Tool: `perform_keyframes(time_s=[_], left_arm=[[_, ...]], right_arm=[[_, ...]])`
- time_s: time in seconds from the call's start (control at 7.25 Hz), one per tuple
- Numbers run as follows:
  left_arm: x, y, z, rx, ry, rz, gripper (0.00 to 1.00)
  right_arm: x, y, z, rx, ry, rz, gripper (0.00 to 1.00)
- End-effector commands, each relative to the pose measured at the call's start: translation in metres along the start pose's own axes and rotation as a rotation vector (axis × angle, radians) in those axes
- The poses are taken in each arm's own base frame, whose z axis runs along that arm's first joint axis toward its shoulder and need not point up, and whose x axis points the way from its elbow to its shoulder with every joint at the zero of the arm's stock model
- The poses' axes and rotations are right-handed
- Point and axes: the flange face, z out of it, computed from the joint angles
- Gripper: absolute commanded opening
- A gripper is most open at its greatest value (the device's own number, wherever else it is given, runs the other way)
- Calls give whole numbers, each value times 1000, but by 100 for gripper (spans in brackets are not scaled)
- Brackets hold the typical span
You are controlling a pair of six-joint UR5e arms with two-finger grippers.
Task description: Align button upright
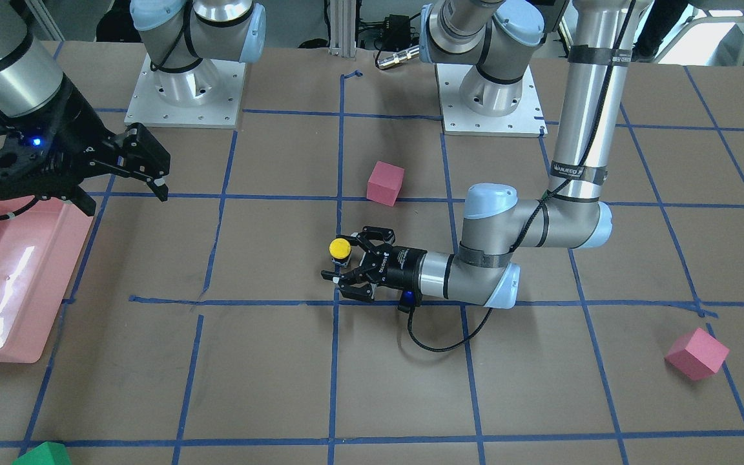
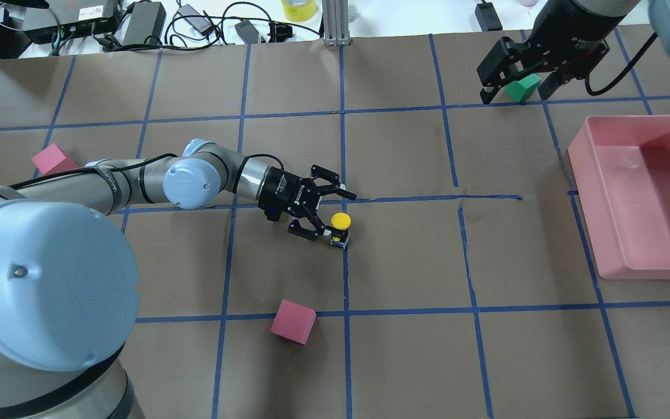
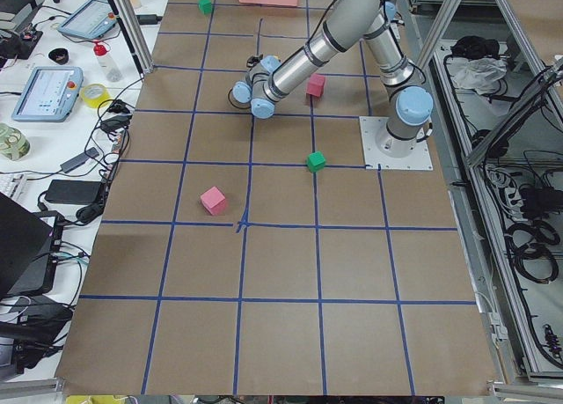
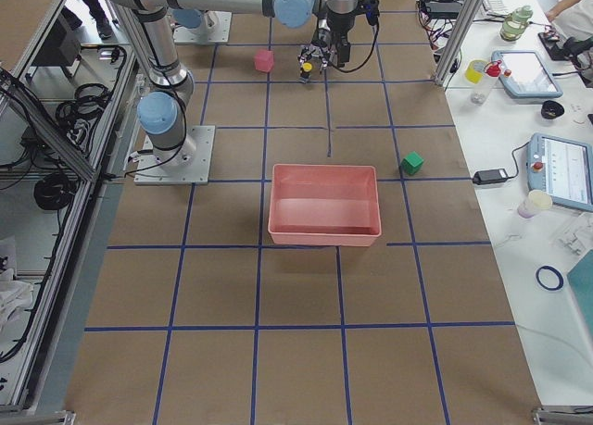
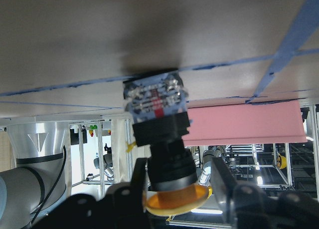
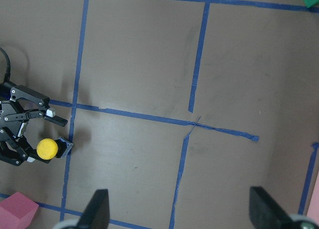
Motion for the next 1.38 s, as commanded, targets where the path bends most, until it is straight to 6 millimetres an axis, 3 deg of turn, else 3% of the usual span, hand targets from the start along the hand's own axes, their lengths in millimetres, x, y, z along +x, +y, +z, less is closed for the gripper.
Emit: perform_keyframes(time_s=[0.0,0.28,0.55,0.97,1.1,1.24], left_arm=[[7,35,-16,79,-27,-47,89],[5,47,-21,112,-41,-26,89],[2,64,-34,237,-102,-50,100],[24,138,-105,709,-282,225,100],[23,155,-125,758,-322,357,100],[18,167,-163,793,-353,506,100]], right_arm=[[0,0,0,0,-1,0,100],[0,0,0,0,-1,0,100],[0,0,0,0,-1,0,100],[0,0,0,0,-1,0,100],[0,0,0,0,-1,0,100],[0,0,0,0,-1,0,100]])
